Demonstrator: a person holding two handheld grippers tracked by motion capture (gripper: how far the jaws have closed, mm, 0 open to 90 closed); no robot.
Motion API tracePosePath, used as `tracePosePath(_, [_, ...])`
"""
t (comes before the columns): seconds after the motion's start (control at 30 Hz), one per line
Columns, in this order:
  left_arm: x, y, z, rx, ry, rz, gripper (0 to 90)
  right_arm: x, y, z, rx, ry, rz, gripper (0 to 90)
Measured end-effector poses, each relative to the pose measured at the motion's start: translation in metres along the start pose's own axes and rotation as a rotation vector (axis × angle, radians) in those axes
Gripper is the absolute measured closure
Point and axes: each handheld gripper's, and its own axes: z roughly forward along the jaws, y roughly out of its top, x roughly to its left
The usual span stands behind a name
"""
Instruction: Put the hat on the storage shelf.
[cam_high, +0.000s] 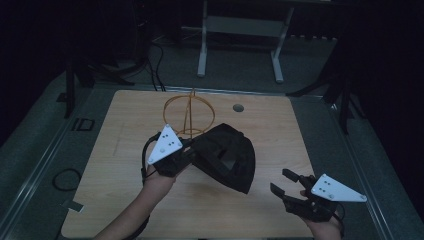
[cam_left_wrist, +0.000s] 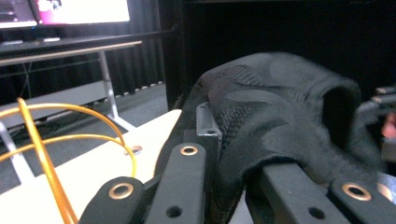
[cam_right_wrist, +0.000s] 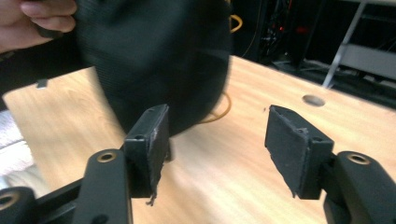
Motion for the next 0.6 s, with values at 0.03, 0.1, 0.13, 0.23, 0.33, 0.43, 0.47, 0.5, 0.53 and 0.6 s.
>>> tracePosePath(0.03, [0.001, 0.0, -0.002, -0.01, -0.001, 0.002, 87.9, -0.004, 0.003, 0.0, 0.001, -0.015, -0.021, 39.6])
tracePosePath(0.1, [0.005, 0.0, -0.006, -0.022, -0.021, 0.005, 87.9, -0.007, 0.007, 0.001, 0.001, -0.008, -0.045, 44.8])
tracePosePath(0.13, [0.006, 0.0, -0.009, -0.041, -0.039, 0.009, 88.0, -0.008, 0.009, 0.001, 0.002, -0.008, -0.052, 44.8])
tracePosePath(0.23, [0.008, 0.0, -0.012, -0.061, -0.088, 0.026, 87.9, -0.007, 0.019, 0.004, -0.014, 0.021, -0.118, 45.9])
tracePosePath(0.33, [0.007, -0.001, -0.014, -0.056, -0.146, 0.068, 87.9, 0.0, 0.03, 0.011, -0.023, 0.071, -0.192, 47.6])
tracePosePath(0.43, [0.005, -0.001, -0.014, -0.049, -0.181, 0.097, 87.8, 0.006, 0.035, 0.016, -0.02, 0.11, -0.225, 47.6])
tracePosePath(0.47, [0.006, -0.002, -0.014, -0.049, -0.211, 0.094, 87.8, 0.008, 0.036, 0.018, -0.009, 0.122, -0.233, 47.9])
tracePosePath(0.5, [0.007, -0.002, -0.014, -0.055, -0.224, 0.098, 87.9, 0.012, 0.039, 0.021, 0.019, 0.143, -0.247, 50.0])
tracePosePath(0.53, [0.009, -0.003, -0.015, -0.06, -0.245, 0.105, 87.8, 0.014, 0.041, 0.023, 0.032, 0.158, -0.256, 49.8])
tracePosePath(0.6, [0.012, -0.004, -0.015, -0.073, -0.281, 0.101, 87.7, 0.023, 0.044, 0.028, 0.03, 0.194, -0.316, 47.3])
